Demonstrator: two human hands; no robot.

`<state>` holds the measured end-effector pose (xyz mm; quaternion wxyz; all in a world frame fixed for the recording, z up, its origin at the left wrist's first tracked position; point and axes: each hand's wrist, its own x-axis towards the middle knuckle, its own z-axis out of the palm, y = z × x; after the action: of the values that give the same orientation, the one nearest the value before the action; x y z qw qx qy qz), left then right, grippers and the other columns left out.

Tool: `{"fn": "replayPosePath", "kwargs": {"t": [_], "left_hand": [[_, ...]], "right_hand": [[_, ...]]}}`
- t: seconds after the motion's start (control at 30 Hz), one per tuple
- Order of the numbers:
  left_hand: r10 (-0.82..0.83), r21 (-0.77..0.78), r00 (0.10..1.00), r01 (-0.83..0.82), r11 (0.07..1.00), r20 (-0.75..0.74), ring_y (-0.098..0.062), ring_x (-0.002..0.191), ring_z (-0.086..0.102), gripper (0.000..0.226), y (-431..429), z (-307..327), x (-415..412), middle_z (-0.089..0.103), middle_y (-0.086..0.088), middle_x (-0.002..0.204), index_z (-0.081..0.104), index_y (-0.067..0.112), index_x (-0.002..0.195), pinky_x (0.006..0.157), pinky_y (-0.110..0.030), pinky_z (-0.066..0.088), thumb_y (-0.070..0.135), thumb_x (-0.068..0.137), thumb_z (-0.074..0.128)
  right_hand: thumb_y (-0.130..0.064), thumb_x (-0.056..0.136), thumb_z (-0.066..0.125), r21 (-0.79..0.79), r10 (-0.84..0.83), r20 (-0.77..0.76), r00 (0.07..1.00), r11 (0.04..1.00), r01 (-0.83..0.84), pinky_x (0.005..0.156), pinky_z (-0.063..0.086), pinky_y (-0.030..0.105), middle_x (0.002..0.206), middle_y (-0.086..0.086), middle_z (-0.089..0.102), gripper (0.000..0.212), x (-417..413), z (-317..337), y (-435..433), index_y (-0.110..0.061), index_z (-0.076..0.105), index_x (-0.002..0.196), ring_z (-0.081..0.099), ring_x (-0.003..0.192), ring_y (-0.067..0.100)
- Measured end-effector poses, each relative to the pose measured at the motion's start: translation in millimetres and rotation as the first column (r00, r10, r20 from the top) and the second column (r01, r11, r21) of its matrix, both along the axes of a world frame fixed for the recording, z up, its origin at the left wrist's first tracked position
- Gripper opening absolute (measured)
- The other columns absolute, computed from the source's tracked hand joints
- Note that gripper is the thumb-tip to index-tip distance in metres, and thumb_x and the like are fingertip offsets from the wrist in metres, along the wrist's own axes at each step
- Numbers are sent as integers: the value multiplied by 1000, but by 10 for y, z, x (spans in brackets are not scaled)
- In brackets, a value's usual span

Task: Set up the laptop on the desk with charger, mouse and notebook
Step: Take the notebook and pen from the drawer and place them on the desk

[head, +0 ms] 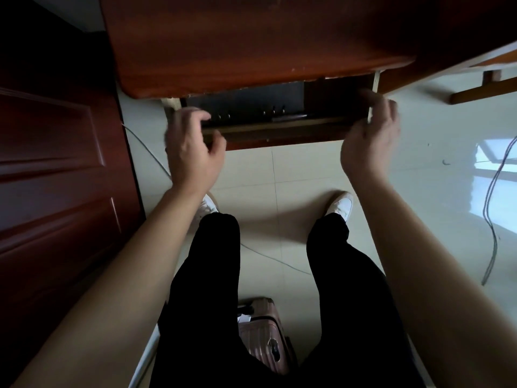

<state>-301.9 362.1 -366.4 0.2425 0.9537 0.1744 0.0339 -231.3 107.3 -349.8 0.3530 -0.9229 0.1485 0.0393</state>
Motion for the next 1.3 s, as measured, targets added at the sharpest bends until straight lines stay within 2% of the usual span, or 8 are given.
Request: {"fn": "replayPosePath", "kwargs": {"t": [0.17, 0.47, 0.63, 0.77, 0.9, 1.0, 1.13, 1.3], "left_hand": [[-74, -5, 951, 76, 997, -302, -37, 135, 41, 49, -48, -123, 186, 46, -19, 144, 53, 9, 136, 106, -46, 37, 35, 94, 50], [-84, 178, 903, 174, 968, -422, -40, 124, 52, 53, -90, -226, 183, 40, -17, 155, 68, 11, 112, 95, -49, 44, 40, 95, 26], [-93, 183, 903, 185, 966, -420, -42, 122, 53, 52, -77, -219, 173, 41, -18, 154, 69, 8, 105, 94, -50, 45, 38, 95, 28], [-80, 194, 891, 184, 964, -448, -43, 123, 51, 51, -89, -191, 198, 38, -18, 156, 70, 10, 112, 97, -50, 43, 37, 94, 30], [-86, 168, 883, 182, 969, -461, -42, 125, 50, 39, -97, -190, 218, 32, -18, 159, 69, 9, 114, 95, -47, 42, 31, 98, 40], [-91, 156, 878, 184, 970, -470, -40, 128, 48, 38, -89, -184, 227, 31, -18, 160, 69, 9, 114, 97, -47, 42, 31, 99, 41], [-103, 162, 877, 199, 967, -469, -41, 124, 52, 43, -73, -179, 219, 32, -19, 159, 68, 10, 114, 95, -45, 42, 34, 98, 37], [-101, 180, 883, 203, 963, -457, -40, 121, 53, 52, -86, -161, 216, 35, -19, 157, 69, 8, 112, 93, -43, 42, 36, 93, 29]], "right_hand": [[-26, 90, 53, -196, 401, -389, 829, 844, -500, 87, 44, 47, 122, 19, 56, 37, 224, -100, 229, -7, 57, 122, 51, 115, 40], [-39, 96, 56, -89, 437, -685, 583, 744, -662, 105, 46, 50, 132, 12, 58, 52, 649, -250, 434, -16, 48, 142, 55, 121, 32], [-33, 100, 56, -147, 509, -523, 684, 736, -661, 94, 50, 44, 118, 10, 64, 30, 482, -69, 253, -16, 67, 122, 60, 102, 28], [-28, 98, 61, -26, 691, -132, 711, 714, -699, 81, 52, 35, 111, 10, 61, 28, 222, 341, 175, -17, 70, 122, 60, 94, 21], [-21, 100, 54, -190, 580, 267, 770, 815, -548, 79, 49, 36, 110, 17, 63, 30, 417, 586, 289, -13, 70, 124, 62, 97, 29], [-30, 103, 41, -368, 480, 201, 854, 845, -388, 102, 41, 38, 136, 18, 55, 42, 788, 542, 376, -21, 59, 139, 52, 127, 33], [-42, 106, 23, -458, 534, -134, 835, 714, -530, 123, 5, 50, 166, 14, 14, 55, 896, 369, 440, -27, 22, 159, 8, 154, 33], [-37, 102, 42, -495, 523, 177, 834, 779, -384, 117, 24, 49, 153, 13, 44, 50, 742, 315, 391, -18, 47, 148, 38, 143, 32]]}}
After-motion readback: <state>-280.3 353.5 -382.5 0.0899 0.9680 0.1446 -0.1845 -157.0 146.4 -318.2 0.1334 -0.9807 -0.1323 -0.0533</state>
